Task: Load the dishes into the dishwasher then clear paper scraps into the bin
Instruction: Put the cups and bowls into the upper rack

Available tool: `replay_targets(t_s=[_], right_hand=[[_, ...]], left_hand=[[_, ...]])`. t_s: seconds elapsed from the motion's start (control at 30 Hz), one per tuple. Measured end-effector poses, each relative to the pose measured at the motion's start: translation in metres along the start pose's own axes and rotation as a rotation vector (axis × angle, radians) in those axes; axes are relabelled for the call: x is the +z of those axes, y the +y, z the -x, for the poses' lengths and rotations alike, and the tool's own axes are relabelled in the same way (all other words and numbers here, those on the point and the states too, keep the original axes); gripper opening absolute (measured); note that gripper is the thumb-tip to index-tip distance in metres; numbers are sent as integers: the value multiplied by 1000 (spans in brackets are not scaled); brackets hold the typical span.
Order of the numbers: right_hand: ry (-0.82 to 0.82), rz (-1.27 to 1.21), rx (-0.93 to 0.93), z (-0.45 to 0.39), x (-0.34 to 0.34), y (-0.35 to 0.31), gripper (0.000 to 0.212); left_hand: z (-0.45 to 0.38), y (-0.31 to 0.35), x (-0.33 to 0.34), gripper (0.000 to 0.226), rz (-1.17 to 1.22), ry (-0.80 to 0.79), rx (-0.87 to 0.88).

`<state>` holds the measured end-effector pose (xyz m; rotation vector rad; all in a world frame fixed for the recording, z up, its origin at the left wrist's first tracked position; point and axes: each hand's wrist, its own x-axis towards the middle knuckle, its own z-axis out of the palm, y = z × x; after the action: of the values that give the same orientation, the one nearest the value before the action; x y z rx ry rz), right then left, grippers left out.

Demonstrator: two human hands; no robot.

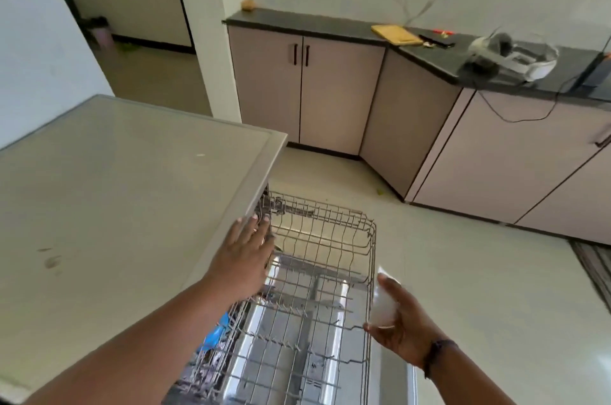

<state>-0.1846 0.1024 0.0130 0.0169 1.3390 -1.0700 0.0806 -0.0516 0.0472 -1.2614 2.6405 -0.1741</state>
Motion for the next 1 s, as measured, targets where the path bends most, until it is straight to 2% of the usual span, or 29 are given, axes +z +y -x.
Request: replay_targets(t_s=[0.13,0.23,0.37,0.47,0.6,0.83,1.0], right_hand=[[82,374,-27,-57,3,-22,69],[85,576,-64,-103,13,-30,81],[128,877,-120,-161,33,-37,99],[170,1150,-101,-188,49,-42,100],[181,1276,-24,-223,61,-43,98],[248,1312,82,-261,64,-31,105],[316,1385,62,-273,65,-19,102]], left_hand=[[-36,-13,9,71,-72,9,-59],[-46,-17,15,77,-45,52,-43],[-50,-18,16,81,-33,13,-42],[-50,-17,15,82,-13,-1,-42],[-52,-19,15,81,24,1,-38],[-50,-18,13,82,52,13,-29],[-52,-18,15,84,43,11,-21]])
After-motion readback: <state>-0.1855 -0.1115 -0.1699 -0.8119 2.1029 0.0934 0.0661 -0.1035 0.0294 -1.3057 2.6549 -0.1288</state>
